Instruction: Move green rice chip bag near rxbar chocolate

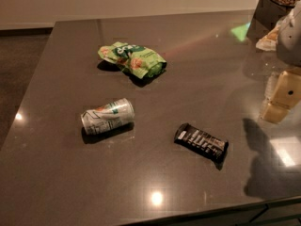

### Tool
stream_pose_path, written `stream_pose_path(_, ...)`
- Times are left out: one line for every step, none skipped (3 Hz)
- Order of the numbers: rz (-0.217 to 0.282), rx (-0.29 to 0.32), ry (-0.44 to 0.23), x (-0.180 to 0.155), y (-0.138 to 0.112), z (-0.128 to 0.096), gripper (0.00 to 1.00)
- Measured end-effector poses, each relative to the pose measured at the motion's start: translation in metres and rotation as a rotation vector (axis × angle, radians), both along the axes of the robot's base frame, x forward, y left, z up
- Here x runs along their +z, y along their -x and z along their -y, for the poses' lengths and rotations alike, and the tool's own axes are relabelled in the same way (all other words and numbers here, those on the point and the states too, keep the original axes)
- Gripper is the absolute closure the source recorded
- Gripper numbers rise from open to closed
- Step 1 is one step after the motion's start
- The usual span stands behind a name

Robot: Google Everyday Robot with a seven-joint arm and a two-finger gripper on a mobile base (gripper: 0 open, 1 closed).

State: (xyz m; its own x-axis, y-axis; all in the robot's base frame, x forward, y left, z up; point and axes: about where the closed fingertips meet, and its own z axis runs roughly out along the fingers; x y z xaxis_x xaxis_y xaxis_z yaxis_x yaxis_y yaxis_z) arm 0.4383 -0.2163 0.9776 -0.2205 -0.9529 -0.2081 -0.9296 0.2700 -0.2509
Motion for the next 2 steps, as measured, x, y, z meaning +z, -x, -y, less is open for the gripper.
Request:
stream_pose_path(0.012, 0.005, -0.008, 0.001, -0.009, -0.004, 0.0)
stream_pose_path(0.027, 0.01, -0.034, -0.003, -0.035, -0.018, 0.0)
